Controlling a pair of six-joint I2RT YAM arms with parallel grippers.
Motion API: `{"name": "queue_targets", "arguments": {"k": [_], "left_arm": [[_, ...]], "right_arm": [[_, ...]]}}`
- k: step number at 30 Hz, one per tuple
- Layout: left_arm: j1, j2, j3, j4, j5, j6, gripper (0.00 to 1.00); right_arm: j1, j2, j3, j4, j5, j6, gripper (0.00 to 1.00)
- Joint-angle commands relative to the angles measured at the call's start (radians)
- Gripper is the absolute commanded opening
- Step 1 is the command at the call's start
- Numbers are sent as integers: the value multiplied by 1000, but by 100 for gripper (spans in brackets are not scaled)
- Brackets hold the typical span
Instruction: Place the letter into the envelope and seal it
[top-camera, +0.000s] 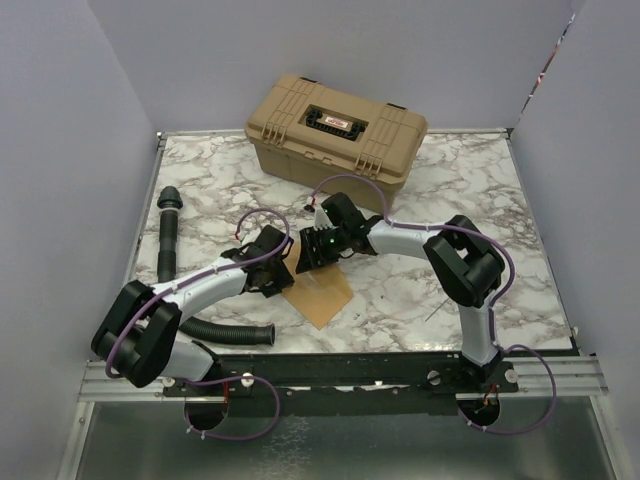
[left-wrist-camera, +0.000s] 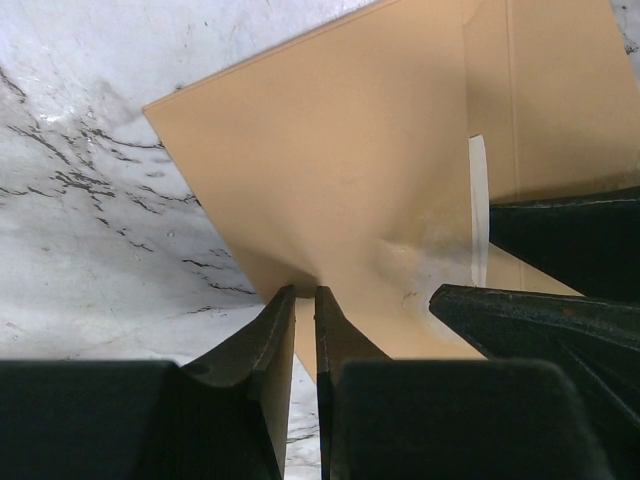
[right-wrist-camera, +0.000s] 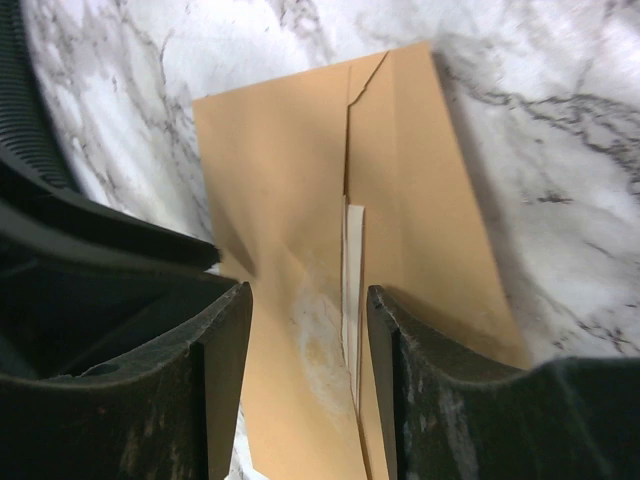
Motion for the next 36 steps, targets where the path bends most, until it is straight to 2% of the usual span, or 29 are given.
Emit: {"name": "queue_targets", "arguments": {"k": [1, 4, 8, 14, 19, 23, 31, 36], "left_arm": [[16, -71, 18, -44, -12, -1, 47], [23, -94, 9, -69, -13, -5, 59], [25, -72, -27, -83, 21, -10, 61], [25, -16, -26, -72, 43, 18, 52], [25, 22, -45, -37, 54, 24, 41], [25, 28, -55, -17, 58, 28, 36], [26, 19, -58, -8, 52, 38, 35], [28, -4, -49, -7, 41, 53, 37]], "right_arm": [[9, -35, 64, -149, 149, -39, 55], [10, -30, 65, -161, 134, -42, 56], [10, -26, 62, -161, 104, -24, 56], [10, -27, 53, -165, 60, -14, 50], [10, -21, 23, -128, 15, 20, 49], [14, -12, -7, -81, -19, 65, 49], [18, -15, -22, -45, -51, 104, 51], [15, -74, 1, -100, 29, 93, 53]]}}
